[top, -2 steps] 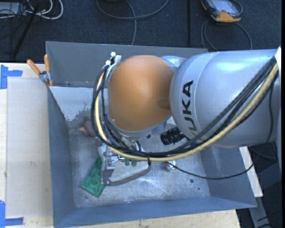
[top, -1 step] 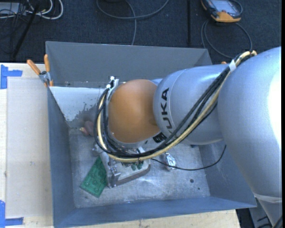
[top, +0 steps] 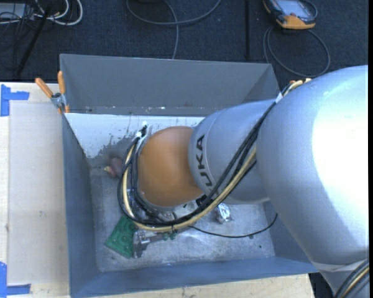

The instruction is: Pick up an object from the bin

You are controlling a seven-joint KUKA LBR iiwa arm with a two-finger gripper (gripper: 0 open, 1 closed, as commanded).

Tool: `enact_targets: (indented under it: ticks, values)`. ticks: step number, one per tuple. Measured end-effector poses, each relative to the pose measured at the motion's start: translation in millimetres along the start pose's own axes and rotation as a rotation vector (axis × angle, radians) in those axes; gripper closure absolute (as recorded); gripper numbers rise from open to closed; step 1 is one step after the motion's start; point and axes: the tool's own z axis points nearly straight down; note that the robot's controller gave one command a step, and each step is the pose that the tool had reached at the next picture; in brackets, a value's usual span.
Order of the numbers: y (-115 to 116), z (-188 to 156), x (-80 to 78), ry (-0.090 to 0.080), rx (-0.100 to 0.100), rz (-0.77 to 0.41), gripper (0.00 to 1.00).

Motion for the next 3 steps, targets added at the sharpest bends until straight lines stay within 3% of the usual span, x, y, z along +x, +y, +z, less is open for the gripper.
enact_targets:
  ticks: [1, 2, 3]
  values:
    - [0.6, -2.8, -2.7, -0.009, -0.003, 0.000, 1.00]
    - [-26.8, -165.3, -9.4, 0.005, 0.001, -0.038, 1.00]
    - [9.4, -66.4, -8.8, 0.023, 0.001, -0.088, 1.00]
